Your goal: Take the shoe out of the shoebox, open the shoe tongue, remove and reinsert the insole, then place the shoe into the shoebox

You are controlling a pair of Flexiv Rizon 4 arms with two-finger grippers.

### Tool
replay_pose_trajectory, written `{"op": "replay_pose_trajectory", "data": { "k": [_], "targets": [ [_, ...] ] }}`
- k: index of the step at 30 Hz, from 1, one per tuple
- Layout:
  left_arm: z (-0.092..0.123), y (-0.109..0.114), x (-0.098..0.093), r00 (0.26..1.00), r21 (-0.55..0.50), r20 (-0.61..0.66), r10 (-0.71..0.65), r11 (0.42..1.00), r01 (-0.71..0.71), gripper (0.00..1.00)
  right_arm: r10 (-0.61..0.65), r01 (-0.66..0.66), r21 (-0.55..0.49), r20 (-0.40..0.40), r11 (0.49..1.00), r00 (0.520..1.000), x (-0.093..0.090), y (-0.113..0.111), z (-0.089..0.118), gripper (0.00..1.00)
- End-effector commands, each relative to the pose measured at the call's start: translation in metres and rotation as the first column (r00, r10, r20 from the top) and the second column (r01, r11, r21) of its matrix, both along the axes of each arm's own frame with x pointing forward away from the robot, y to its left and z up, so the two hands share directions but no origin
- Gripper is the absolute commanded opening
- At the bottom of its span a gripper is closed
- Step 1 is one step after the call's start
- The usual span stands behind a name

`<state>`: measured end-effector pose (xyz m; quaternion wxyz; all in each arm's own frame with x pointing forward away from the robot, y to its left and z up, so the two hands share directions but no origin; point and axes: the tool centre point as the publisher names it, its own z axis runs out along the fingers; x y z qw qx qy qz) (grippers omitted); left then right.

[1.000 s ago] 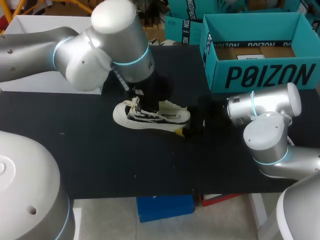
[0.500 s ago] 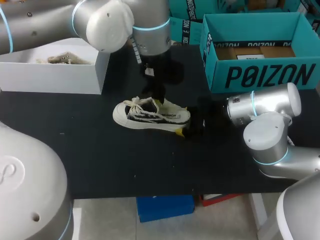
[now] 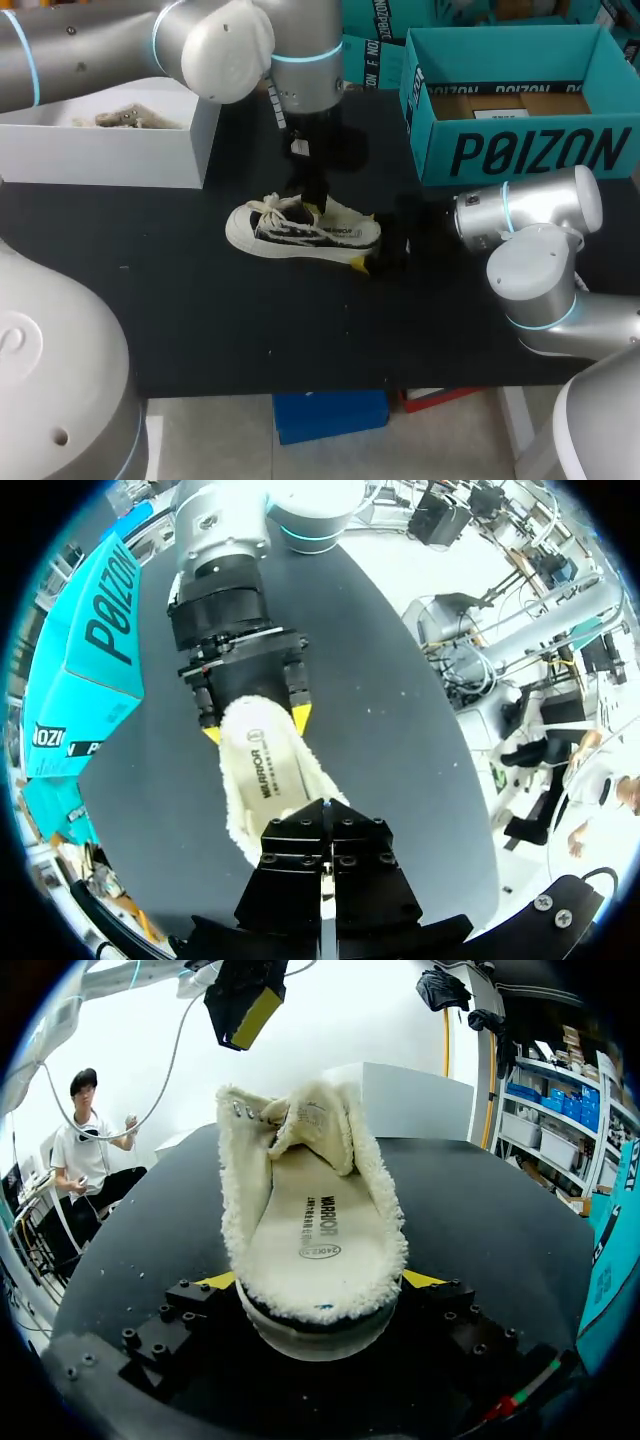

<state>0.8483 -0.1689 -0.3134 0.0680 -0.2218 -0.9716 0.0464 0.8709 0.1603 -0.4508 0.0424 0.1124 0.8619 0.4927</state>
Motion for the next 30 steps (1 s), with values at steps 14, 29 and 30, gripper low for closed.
{"op": "replay_pose_trajectory", "data": {
  "k": [14,29,30],
  "targets": [
    [-0.024,-0.001,0.022,0.988,0.044,-0.143,0.059,0.998,-0.053,0.0,-0.002,0.002,-0.004,-0.002,1.0,1.0,0.0,0.004,-0.006,0.0],
    [-0.023,-0.003,0.014,0.988,0.032,-0.135,0.069,0.997,-0.065,0.0,-0.002,0.002,-0.004,-0.002,1.0,1.0,0.0,0.004,-0.006,0.0],
    [-0.023,-0.003,0.014,0.988,0.032,-0.135,0.069,0.997,-0.065,0.0,-0.002,0.002,-0.004,-0.002,1.0,1.0,0.0,0.004,-0.006,0.0]
  ]
}}
